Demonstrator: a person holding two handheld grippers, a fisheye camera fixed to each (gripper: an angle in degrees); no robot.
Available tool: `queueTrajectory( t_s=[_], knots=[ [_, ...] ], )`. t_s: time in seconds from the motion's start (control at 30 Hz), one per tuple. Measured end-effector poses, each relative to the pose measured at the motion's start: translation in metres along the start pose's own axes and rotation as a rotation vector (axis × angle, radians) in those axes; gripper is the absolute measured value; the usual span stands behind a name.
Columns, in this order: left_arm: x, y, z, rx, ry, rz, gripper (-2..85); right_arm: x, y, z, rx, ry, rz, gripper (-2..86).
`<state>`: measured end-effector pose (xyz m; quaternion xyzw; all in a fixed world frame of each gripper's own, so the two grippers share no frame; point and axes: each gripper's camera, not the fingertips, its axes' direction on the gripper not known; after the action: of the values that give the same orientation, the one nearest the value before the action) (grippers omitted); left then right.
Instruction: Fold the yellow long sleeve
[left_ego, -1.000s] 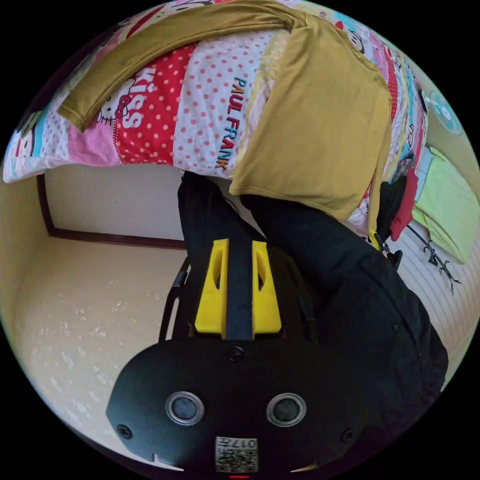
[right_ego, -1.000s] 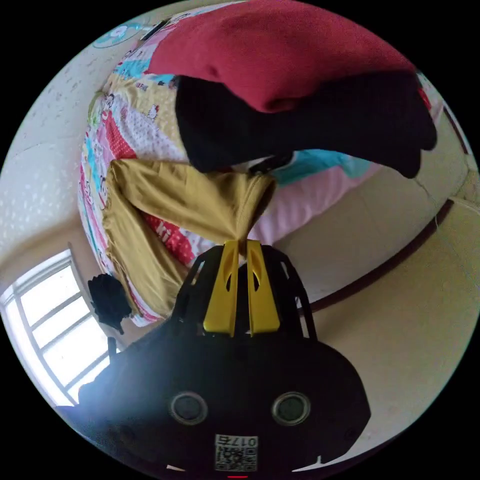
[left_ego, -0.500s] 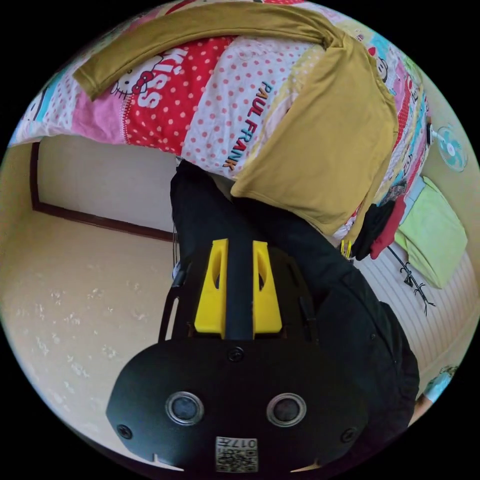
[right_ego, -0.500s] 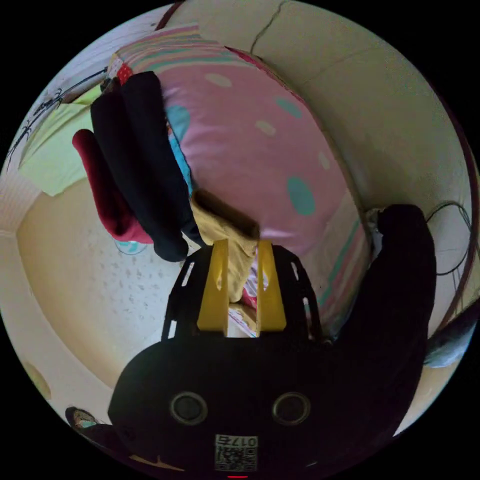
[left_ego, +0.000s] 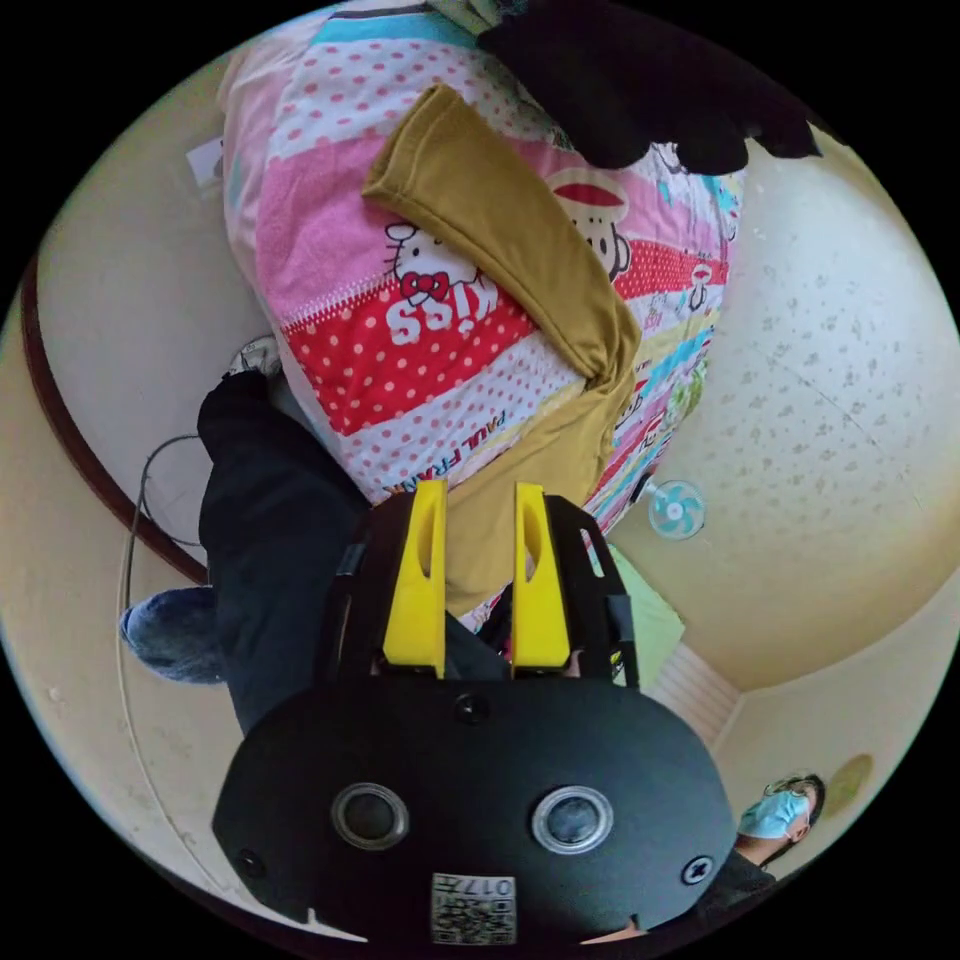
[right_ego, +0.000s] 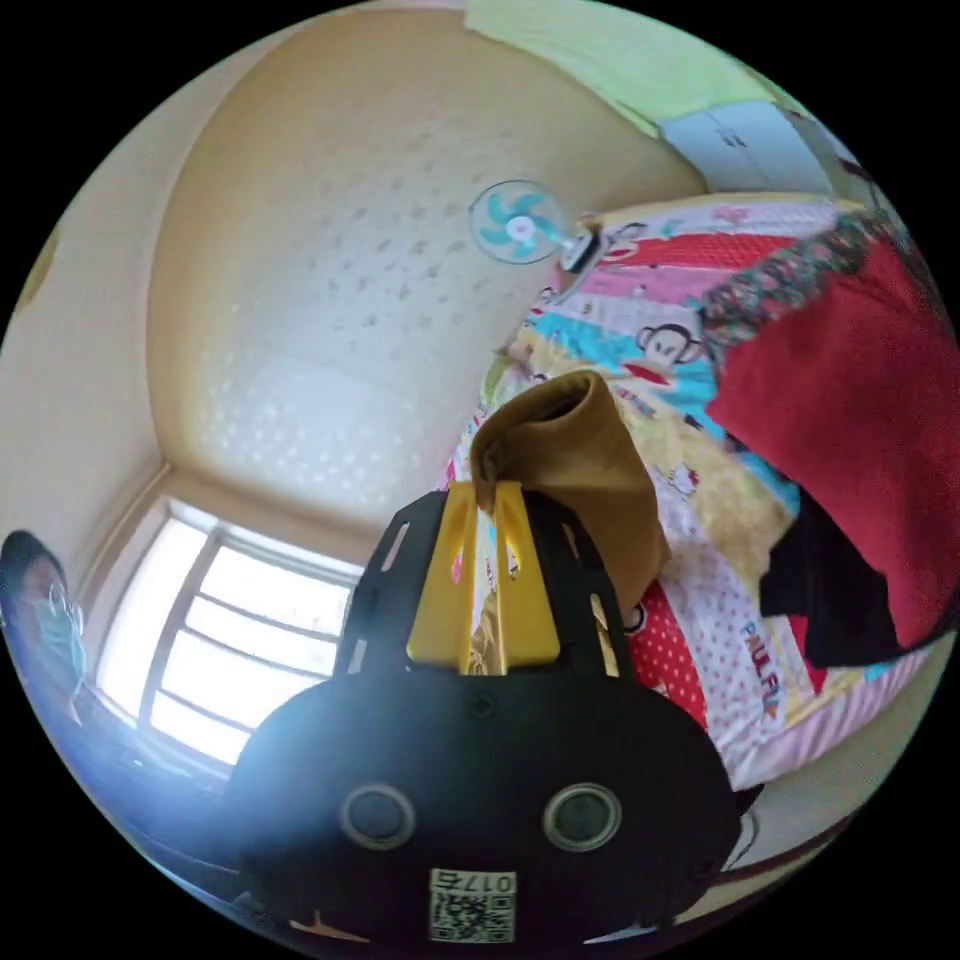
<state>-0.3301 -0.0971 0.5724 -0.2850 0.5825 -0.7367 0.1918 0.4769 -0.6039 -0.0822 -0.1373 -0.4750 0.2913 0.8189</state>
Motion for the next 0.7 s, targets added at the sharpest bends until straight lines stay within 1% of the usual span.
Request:
queueTrajectory(
  t_s=[0.03, 0.07, 0.13, 0.17, 0.2, 0.23, 0.27, 0.33, 0.4, 0.47, 0.53, 0.6, 0.67, 0.7],
  knots=[
    [0.0, -0.004, -0.002, 0.008, -0.001, 0.006, 10.3, -0.033, -0.003, 0.034, -0.061, -0.022, -0.098, 3.5],
    [0.0, -0.012, -0.004, 0.021, -0.006, 0.013, 10.8, -0.049, -0.002, 0.052, -0.093, -0.036, -0.142, 3.6],
    [0.0, -0.024, -0.006, 0.052, 0.015, 0.015, 11.3, -0.106, 0.018, 0.133, -0.229, -0.105, -0.277, 3.8],
    [-0.002, -0.033, -0.008, 0.081, 0.05, 0.006, 11.5, -0.117, 0.027, 0.156, -0.27, -0.13, -0.301, 4.0],
    [-0.005, -0.043, -0.008, 0.115, 0.093, -0.014, 11.7, -0.135, 0.048, 0.202, -0.363, -0.188, -0.336, 4.3],
    [-0.007, -0.048, -0.008, 0.131, 0.112, -0.028, 12.0, -0.145, 0.074, 0.247, -0.467, -0.235, -0.342, 4.7],
    [-0.012, -0.058, -0.007, 0.165, 0.145, -0.067, 12.5, -0.146, 0.088, 0.268, -0.511, -0.248, -0.32, 5.1],
    [-0.024, -0.072, -0.004, 0.22, 0.193, -0.139, 13.3, -0.135, 0.145, 0.325, -0.636, -0.32, -0.129, 6.2],
    [-0.042, -0.085, 0.003, 0.31, 0.258, -0.251, 13.5, -0.123, 0.183, 0.336, -0.654, -0.395, -0.029, 5.4],
    [-0.057, -0.094, 0.009, 0.373, 0.314, -0.322, 13.4, -0.111, 0.214, 0.337, -0.717, -0.38, 0.015, 4.1],
    [-0.073, -0.101, 0.017, 0.408, 0.352, -0.392, 12.5, -0.089, 0.242, 0.325, -0.809, -0.257, 0.051, 3.1],
    [-0.091, -0.103, 0.029, 0.418, 0.385, -0.493, 8.9, -0.069, 0.251, 0.307, -0.843, -0.17, 0.084, 2.6],
    [-0.097, -0.098, 0.032, 0.437, 0.383, -0.523, 5.4, -0.05, 0.251, 0.284, -0.837, -0.113, 0.122, 2.4],
    [-0.095, -0.092, 0.028, 0.487, 0.375, -0.486, 4.1, -0.04, 0.248, 0.269, -0.819, -0.086, 0.144, 2.3]
  ],
)
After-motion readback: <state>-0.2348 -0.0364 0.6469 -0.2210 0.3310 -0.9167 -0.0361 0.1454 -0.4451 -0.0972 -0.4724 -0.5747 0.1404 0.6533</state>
